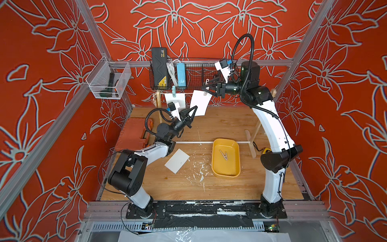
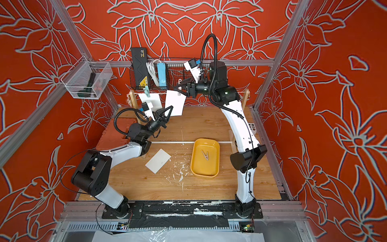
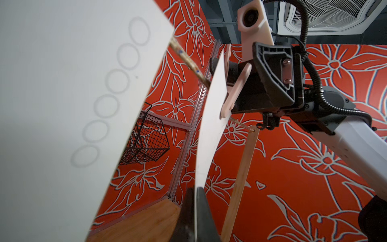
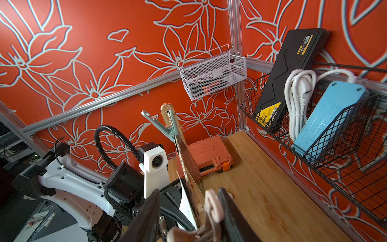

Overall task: Remove the postcards from the strings
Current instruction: Remove the clamp from the clothesline.

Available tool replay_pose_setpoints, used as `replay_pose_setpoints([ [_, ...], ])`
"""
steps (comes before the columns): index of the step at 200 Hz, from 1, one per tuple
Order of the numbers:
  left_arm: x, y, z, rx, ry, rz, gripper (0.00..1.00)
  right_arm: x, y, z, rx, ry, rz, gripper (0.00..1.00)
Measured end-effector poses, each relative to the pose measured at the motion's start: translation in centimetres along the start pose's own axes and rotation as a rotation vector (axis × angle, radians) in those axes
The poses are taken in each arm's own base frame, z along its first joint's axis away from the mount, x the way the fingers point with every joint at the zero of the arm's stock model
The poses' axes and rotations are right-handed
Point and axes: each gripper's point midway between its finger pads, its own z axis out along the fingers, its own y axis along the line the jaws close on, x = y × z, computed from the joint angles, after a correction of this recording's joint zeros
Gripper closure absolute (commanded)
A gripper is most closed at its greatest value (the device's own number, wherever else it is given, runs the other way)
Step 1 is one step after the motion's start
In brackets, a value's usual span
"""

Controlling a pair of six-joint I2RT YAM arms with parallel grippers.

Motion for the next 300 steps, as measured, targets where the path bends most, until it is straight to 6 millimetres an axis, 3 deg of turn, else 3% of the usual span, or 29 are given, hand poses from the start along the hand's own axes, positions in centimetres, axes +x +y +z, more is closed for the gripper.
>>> replay_pose_setpoints([
  [47, 0.2, 0.1, 0.0, 0.008, -0.003, -0.018, 1.00, 0.5, -0.4, 0.2, 0.001, 0.007, 0.012, 0.52],
  [179, 0.4, 0.0, 0.0, 0.021, -0.006, -0.034, 1.00, 0.5, -0.5, 0.3, 0.001, 0.005, 0.021, 0.73],
  [300, 0.6, -0.3, -0.1, 0.035, 0.004, -0.042, 1.00, 0.3, -1.1, 0.2, 0.039, -0.003, 0.019, 0.74],
])
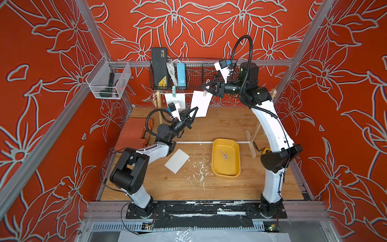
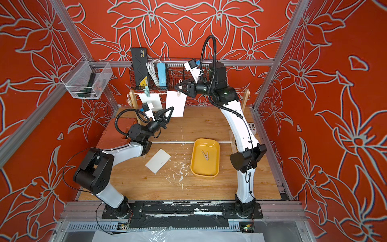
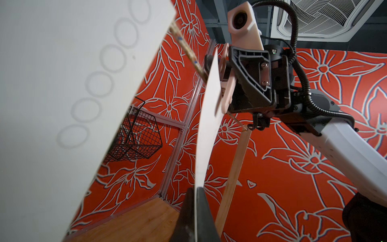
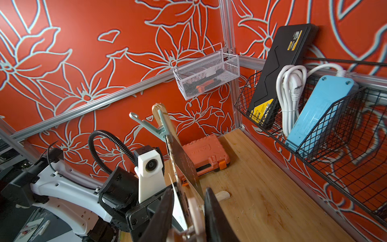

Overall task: Remove the postcards from the strings
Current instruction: Remove the clamp from the clothesline.

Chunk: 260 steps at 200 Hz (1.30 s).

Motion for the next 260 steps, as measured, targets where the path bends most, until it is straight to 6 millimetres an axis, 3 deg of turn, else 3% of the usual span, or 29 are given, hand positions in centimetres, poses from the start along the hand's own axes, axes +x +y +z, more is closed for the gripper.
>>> replay_pose_setpoints([
  [129, 3.4, 0.3, -2.6, -0.020, 0.080, -0.068, 1.00, -1.0, -1.0, -0.4, 0.090, -0.030, -0.023, 0.75],
  [215, 4.4, -0.2, -4.0, -0.034, 0.113, -0.099, 1.00, -3.0, 0.3, -1.8, 0.122, -0.072, -0.068, 0.76],
  [260, 4.7, -0.3, -4.4, -0.043, 0.128, -0.108, 1.00, -3.0, 0.4, -2.5, 0.144, -0.075, -0.068, 0.76],
])
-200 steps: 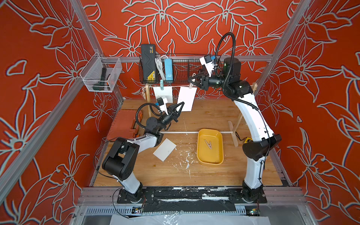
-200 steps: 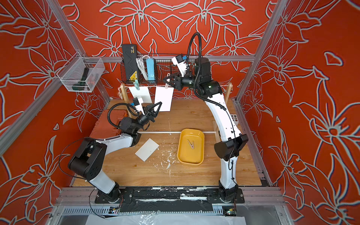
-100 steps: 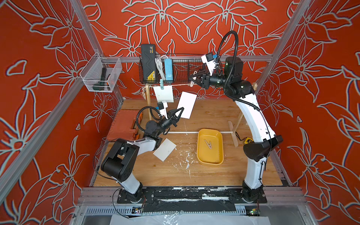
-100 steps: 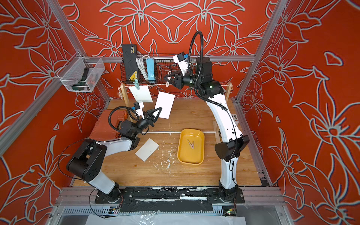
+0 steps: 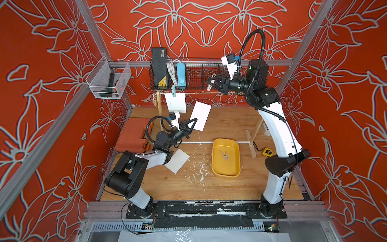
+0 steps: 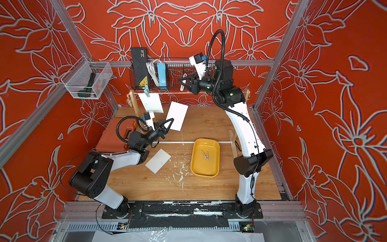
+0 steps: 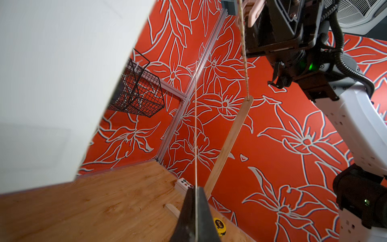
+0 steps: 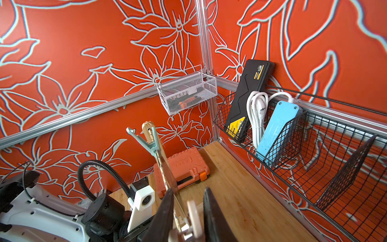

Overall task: Remove the postcards from the strings
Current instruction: Remove the clamp from the clothesline, then place the postcard at the center of the board.

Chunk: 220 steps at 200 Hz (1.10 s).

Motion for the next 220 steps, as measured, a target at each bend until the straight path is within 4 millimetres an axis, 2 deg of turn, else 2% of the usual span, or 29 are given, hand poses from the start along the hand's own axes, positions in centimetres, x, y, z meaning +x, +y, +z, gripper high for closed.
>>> replay_pose_setpoints([
  [51, 1.2, -0.5, -0.9, -0.045, 0.061, -0.011, 1.00, 0.9, 0.7, -1.4, 0.028, 0.016, 0.012, 0.75],
  [86, 2.3, -0.9, -1.8, -0.093, 0.102, -0.021, 1.00, 1.7, 2.2, -3.0, 0.032, 0.020, 0.012, 0.75],
  [114, 3.6, -0.2, -2.8, -0.165, 0.141, -0.059, 1.00, 2.7, 3.4, -4.4, 0.041, 0.017, 0.007, 0.75],
  [161, 7.4, 0.5, -6.1, -0.290, 0.210, -0.142, 1.00, 5.4, 4.3, -6.0, 0.075, 0.039, 0.018, 0.75],
  [194, 10.5, 1.9, -8.9, -0.409, 0.263, -0.218, 1.00, 8.4, 4.4, -7.0, 0.108, 0.068, 0.047, 0.75],
  [220, 12.2, 2.7, -10.4, -0.490, 0.290, -0.282, 1.00, 10.7, 4.8, -7.8, 0.119, 0.085, 0.076, 0.75],
])
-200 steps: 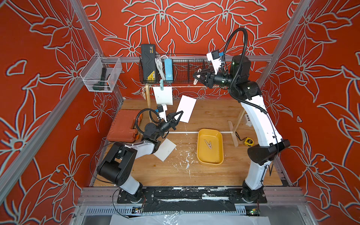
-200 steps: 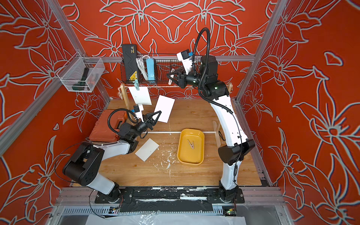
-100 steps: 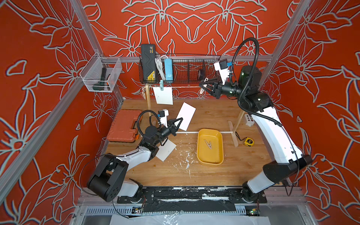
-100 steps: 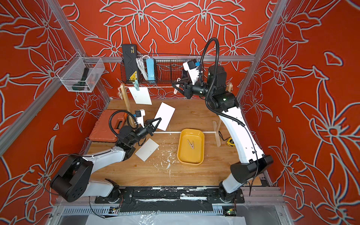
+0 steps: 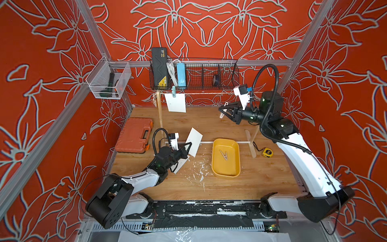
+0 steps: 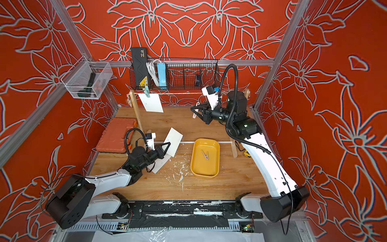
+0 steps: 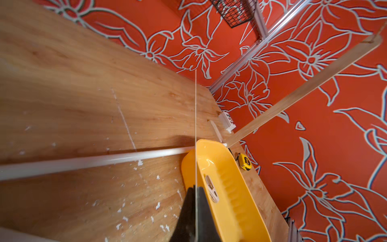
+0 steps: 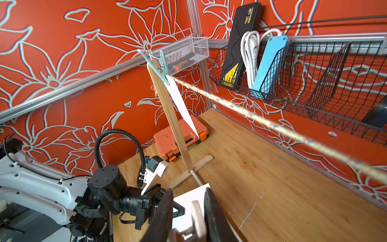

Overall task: Remove the postcards from the strings
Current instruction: Place the postcard at the center of the board.

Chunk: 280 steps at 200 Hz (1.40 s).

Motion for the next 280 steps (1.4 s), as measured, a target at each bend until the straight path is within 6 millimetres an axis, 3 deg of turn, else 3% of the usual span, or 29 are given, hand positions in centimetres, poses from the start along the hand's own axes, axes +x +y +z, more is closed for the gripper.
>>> replay_pose_setpoints([
  [43, 3.7, 2.2, -0.9, -0.073, 0.071, -0.086, 1.00, 4.4, 0.3, -1.2, 0.020, 0.035, 0.060, 0.75],
  [128, 8.2, 5.3, -0.5, -0.189, 0.188, -0.178, 1.00, 12.4, -0.2, -1.9, 0.050, 0.133, 0.185, 0.75],
  [190, 9.6, 6.1, -0.3, -0.218, 0.220, -0.226, 1.00, 16.1, -0.8, -1.8, 0.062, 0.184, 0.249, 0.75],
  [222, 9.5, 6.1, 0.0, -0.231, 0.223, -0.237, 0.79, 16.8, -0.9, -1.7, 0.064, 0.192, 0.259, 0.75],
  [244, 9.4, 6.1, -0.1, -0.241, 0.225, -0.253, 0.59, 17.2, -1.0, -1.6, 0.064, 0.193, 0.264, 0.75],
  [280, 8.4, 5.8, -0.6, -0.255, 0.195, -0.240, 0.43, 18.2, -1.2, -1.6, 0.068, 0.209, 0.286, 0.75],
])
